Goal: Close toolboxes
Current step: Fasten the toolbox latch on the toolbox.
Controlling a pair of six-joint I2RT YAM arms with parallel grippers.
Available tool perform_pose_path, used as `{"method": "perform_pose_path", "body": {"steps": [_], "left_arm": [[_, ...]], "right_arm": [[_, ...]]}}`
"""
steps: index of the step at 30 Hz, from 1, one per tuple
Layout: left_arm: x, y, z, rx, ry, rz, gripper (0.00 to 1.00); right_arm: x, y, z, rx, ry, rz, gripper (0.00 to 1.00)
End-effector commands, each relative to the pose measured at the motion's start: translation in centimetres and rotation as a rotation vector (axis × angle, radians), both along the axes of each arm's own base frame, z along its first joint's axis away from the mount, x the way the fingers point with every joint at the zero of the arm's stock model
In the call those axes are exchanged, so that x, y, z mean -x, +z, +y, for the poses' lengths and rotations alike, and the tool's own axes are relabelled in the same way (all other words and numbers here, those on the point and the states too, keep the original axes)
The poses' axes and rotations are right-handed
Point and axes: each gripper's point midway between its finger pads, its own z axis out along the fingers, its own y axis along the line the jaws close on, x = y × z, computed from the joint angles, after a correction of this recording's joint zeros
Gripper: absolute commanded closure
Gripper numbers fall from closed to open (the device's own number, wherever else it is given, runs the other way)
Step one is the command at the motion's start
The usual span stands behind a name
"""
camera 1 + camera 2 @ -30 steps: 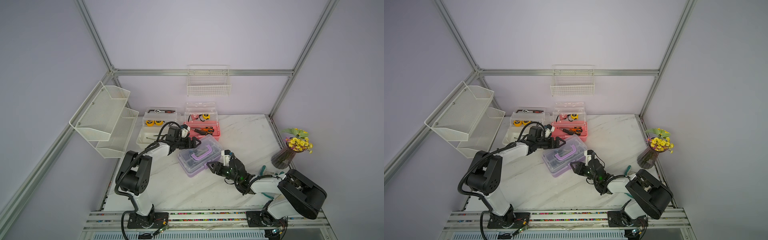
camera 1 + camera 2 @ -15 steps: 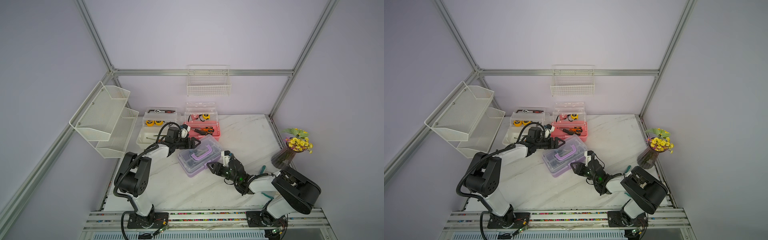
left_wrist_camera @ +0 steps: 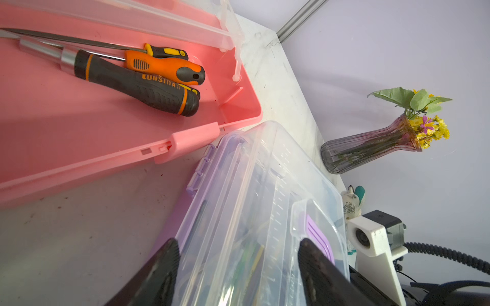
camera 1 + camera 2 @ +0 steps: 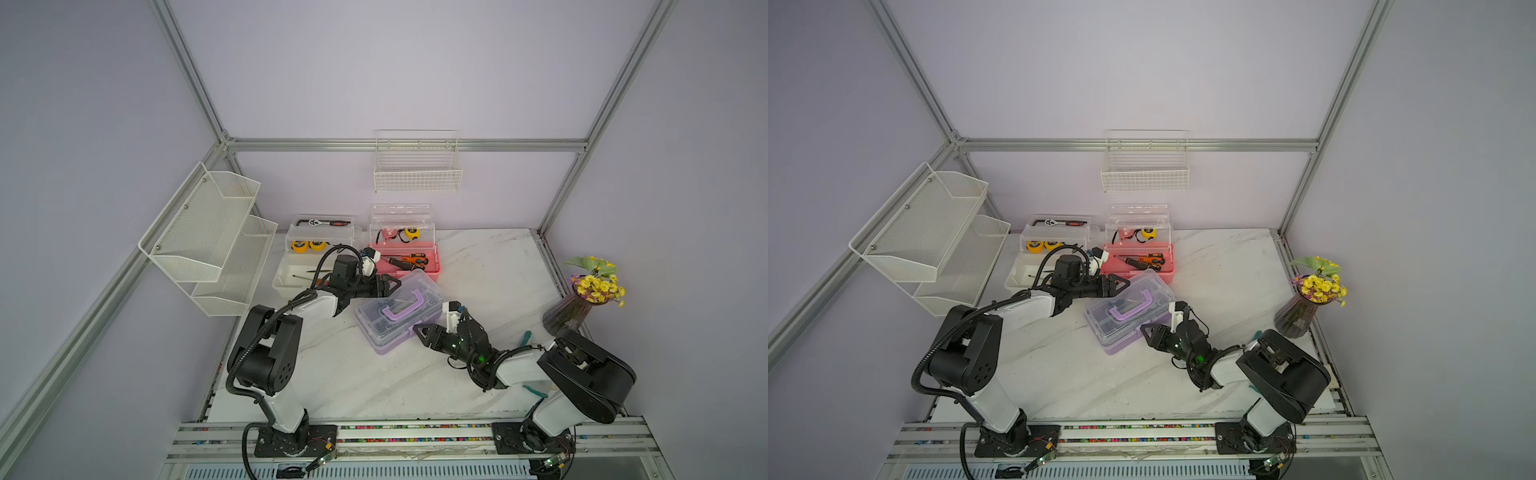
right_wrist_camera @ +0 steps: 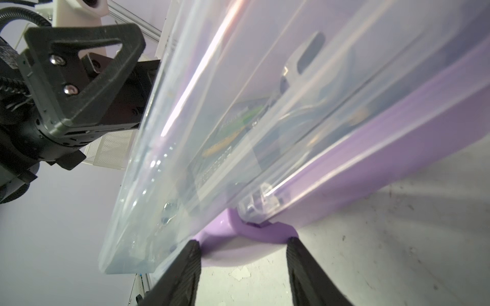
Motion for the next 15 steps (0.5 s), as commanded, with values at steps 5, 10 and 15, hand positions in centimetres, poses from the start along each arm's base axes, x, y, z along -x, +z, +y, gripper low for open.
{"method": "perform_pose_path", "body": {"steps": [5,10,15], "left_arm": [[8.8,-8.4,-1.2,-0.082,-0.105,0.407,0.32],[8.5,-8.0,-0.7,-0.101,-0.075,0.383,0.31],[4.9,-5.1,0.7,-0.103,0.043,0.293,0.15]], "right_arm": [[-1.8,4.5,2.1,-0.117,-0.003,-0.163,0.45],[-1.6,4.9,1.6,-0.087,-0.006,-0.183,0.44],[-1.3,5.1,0.1,0.063,-0.022,-0.169,0.38]]}}
